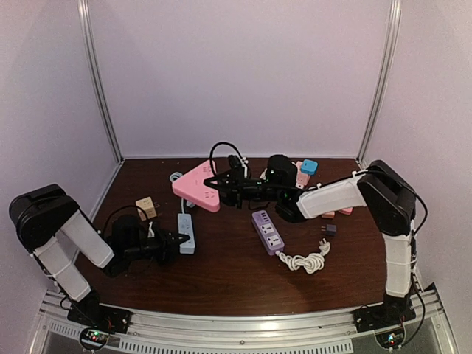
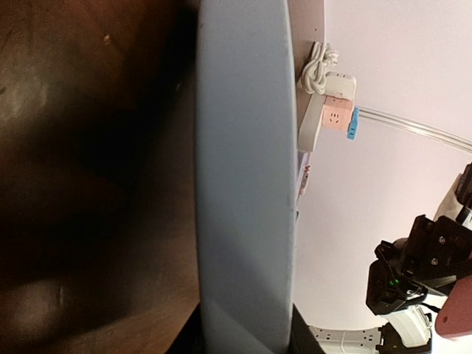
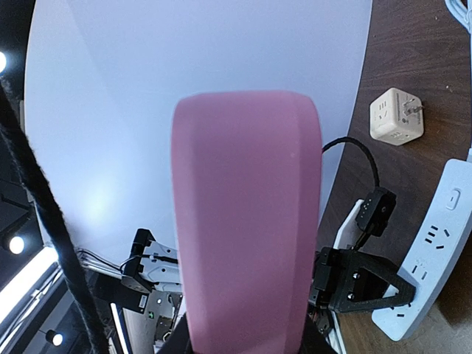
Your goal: Pull the plug off the socket
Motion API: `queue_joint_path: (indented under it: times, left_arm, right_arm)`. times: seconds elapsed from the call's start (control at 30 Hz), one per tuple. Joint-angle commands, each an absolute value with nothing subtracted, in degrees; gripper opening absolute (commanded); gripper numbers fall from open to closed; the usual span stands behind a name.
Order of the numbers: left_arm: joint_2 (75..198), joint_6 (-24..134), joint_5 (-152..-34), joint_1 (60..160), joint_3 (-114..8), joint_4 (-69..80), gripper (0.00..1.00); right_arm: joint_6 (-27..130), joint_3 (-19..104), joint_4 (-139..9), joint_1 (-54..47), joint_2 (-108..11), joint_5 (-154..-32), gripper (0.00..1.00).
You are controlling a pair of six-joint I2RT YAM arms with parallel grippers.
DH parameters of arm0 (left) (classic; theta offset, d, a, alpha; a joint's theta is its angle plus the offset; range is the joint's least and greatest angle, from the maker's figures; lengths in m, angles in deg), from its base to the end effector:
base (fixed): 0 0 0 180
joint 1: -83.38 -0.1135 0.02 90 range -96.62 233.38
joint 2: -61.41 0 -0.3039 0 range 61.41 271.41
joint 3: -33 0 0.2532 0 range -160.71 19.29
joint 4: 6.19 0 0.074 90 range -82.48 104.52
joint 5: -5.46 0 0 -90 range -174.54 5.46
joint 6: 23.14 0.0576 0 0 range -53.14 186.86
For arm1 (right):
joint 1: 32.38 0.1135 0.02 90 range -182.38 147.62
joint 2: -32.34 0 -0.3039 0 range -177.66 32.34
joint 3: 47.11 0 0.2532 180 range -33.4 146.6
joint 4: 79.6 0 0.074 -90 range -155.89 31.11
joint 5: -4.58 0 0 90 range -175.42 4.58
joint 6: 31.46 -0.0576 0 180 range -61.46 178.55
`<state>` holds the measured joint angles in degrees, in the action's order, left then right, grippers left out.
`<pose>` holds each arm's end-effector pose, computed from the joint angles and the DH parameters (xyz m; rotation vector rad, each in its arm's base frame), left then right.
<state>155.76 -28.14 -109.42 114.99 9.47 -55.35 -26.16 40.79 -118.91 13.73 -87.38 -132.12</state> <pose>0.1947 -0.1483 0.1308 -0.9577 2.2368 -1.6979 0.3153 0.3882 0.2587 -0.2473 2.0404 2.2430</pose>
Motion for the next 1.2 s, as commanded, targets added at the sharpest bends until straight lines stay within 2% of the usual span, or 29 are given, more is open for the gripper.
queue_joint_path:
  times: [0.0,0.23,0.53,0.7,0.97,1.17]
  left_arm:
    - [154.76,-22.56,-109.07,115.12,3.86,-47.42,0.0]
    - [161.66,-20.23,-110.35,112.12,-4.66,-45.08,0.0]
    - [166.35,-11.21,-113.51,107.09,-19.09,-29.28,0.02]
    - [166.94,-5.01,-114.57,105.82,-24.7,-17.64,0.22]
    - [164.46,1.75,-113.83,105.68,-26.06,-7.15,0.51]
    - [159.42,7.45,-113.05,105.91,-25.59,0.19,0.68]
  right_arm:
    - [-18.13,37.27,-114.23,11.45,-80.23,-132.46,0.0]
    - [-5.32,30.62,-98.89,7.78,-69.08,-130.34,0.0]
    - [9.53,23.93,-79.44,3.27,-55.85,-121.22,0.0]
    - [17.5,23.76,-68.01,2.95,-50.98,-112.99,0.0]
    - [25.79,25.95,-56.69,2.91,-47.92,-103.55,0.0]
    - [31.51,30.08,-46.45,2.95,-47.68,-92.73,0.0]
